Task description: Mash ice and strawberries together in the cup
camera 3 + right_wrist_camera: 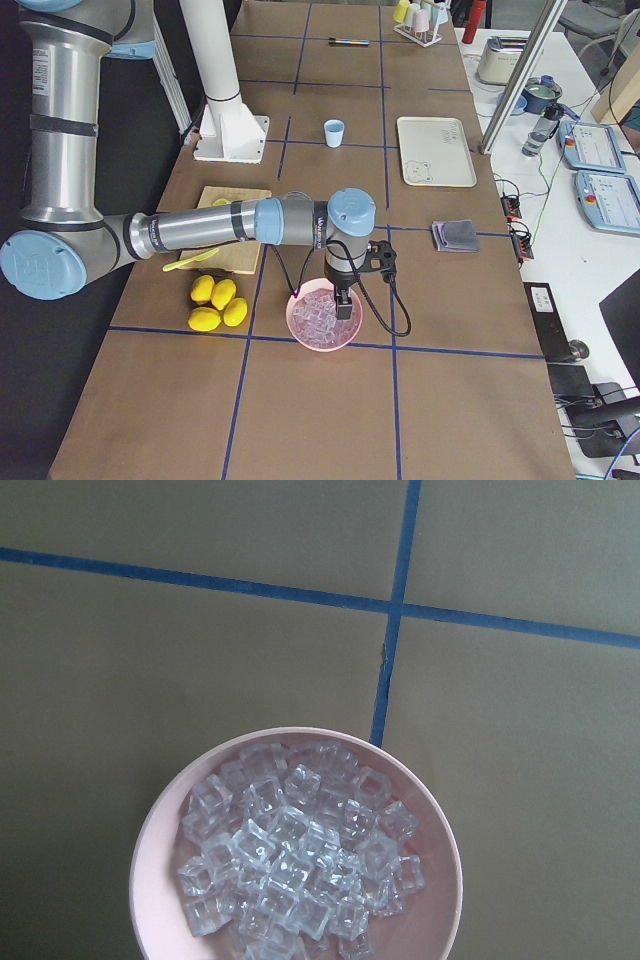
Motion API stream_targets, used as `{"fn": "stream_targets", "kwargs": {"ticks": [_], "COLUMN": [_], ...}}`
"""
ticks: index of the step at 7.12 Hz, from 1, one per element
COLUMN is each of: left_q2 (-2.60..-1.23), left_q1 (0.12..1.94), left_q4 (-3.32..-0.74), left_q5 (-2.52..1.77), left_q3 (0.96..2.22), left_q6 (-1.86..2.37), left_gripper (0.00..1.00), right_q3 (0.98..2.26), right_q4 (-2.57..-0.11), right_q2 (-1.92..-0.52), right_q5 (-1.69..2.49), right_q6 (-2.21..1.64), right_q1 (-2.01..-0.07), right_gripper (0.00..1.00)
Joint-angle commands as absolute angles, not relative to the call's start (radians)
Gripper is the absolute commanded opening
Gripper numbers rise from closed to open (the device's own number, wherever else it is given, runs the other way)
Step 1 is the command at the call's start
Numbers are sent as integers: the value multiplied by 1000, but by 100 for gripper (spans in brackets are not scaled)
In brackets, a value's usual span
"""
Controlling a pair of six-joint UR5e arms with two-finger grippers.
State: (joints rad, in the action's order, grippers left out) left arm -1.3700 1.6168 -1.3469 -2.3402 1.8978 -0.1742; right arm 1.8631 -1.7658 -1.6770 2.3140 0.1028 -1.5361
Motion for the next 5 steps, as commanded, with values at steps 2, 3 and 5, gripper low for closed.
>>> {"fn": "stream_targets", "kwargs": {"ticks": [2, 3, 5], "left_q2": [-1408, -1413, -1410], "left_q1": [1612, 1594, 1569], "left_q4": [-1347, -1347, -1341], "left_q5": [-2335, -2339, -2336], "left_q3": [1905, 1914, 1907], "left_q6": [-175, -178, -178], "left_gripper": [100, 100, 100], "right_q3": [1807, 1806, 1810], "right_q4": [-1726, -1723, -1721], "right_q2": [-1643, -1640, -1652], "right_q5": [2316, 2316, 2316], "right_q6": [112, 112, 112], "right_q1": [-1536, -1537, -1542], "right_gripper": [100, 100, 100]}}
